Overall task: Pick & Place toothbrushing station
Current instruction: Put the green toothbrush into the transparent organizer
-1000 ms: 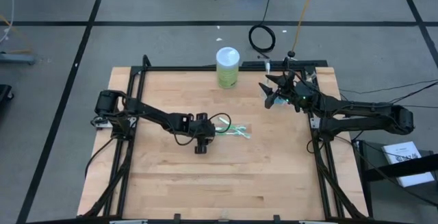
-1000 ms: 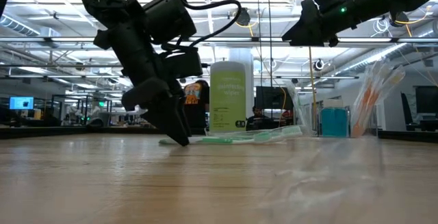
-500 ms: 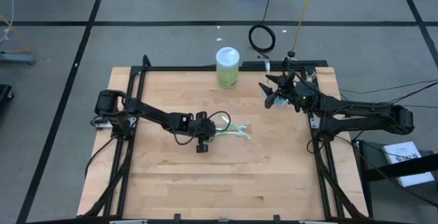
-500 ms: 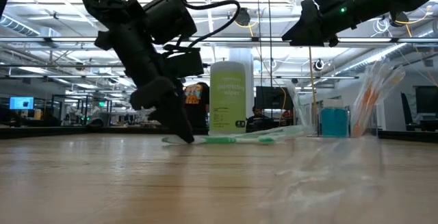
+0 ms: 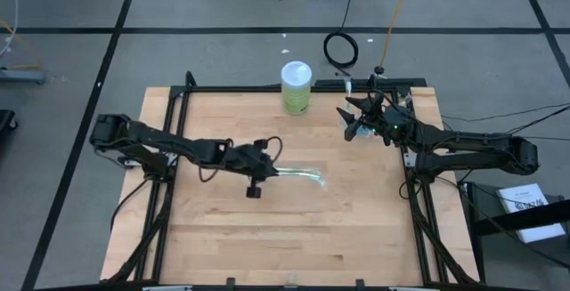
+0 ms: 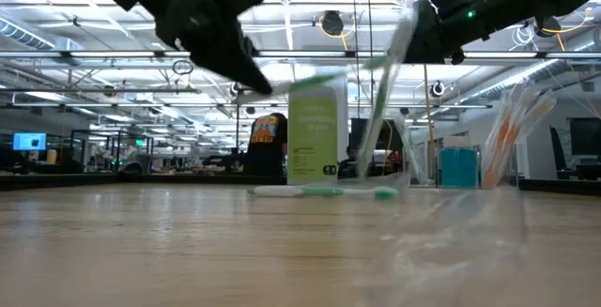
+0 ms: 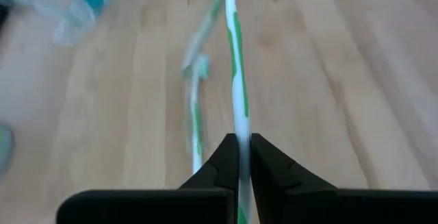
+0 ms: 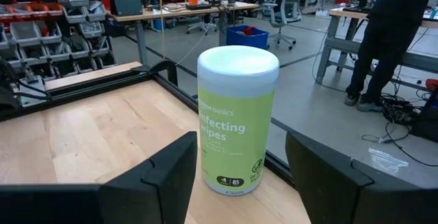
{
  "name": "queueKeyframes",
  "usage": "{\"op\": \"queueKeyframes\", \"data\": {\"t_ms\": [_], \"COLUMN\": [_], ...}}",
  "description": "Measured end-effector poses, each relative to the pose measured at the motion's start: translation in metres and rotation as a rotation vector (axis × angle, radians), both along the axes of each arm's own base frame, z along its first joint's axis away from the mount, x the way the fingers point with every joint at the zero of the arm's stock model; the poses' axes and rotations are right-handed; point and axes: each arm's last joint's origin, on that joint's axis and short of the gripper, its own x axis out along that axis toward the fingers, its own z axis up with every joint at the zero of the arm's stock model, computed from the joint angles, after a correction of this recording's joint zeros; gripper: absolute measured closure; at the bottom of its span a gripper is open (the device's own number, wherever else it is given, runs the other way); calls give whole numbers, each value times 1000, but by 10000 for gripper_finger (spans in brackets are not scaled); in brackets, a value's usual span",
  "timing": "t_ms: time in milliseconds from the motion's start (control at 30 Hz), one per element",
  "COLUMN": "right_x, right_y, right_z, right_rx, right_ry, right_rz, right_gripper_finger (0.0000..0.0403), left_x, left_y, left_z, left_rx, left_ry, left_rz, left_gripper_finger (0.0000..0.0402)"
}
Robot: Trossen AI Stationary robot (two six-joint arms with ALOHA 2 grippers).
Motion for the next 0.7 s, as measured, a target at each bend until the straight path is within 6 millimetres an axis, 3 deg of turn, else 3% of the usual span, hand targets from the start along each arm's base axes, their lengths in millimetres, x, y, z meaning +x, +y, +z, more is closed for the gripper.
{"op": "queueKeyframes", "data": {"t_ms": [200,500,700], "right_x": [0,0,0], "right_y": [0,0,0], "right_z": [0,-1,-1], "right_rx": [1,2,2], "right_ry": [4,8,8], "right_rz": [0,0,0], "right_gripper_finger": [188,188,188], "left_x": [2,2,-10], "left_y": [15,53,62], "left_z": [16,15,-4], "left_rx": [33,-56,-6], "left_ry": [-120,-162,42], "left_rz": [-79,-84,195], "left_gripper_finger": [386,386,386]}}
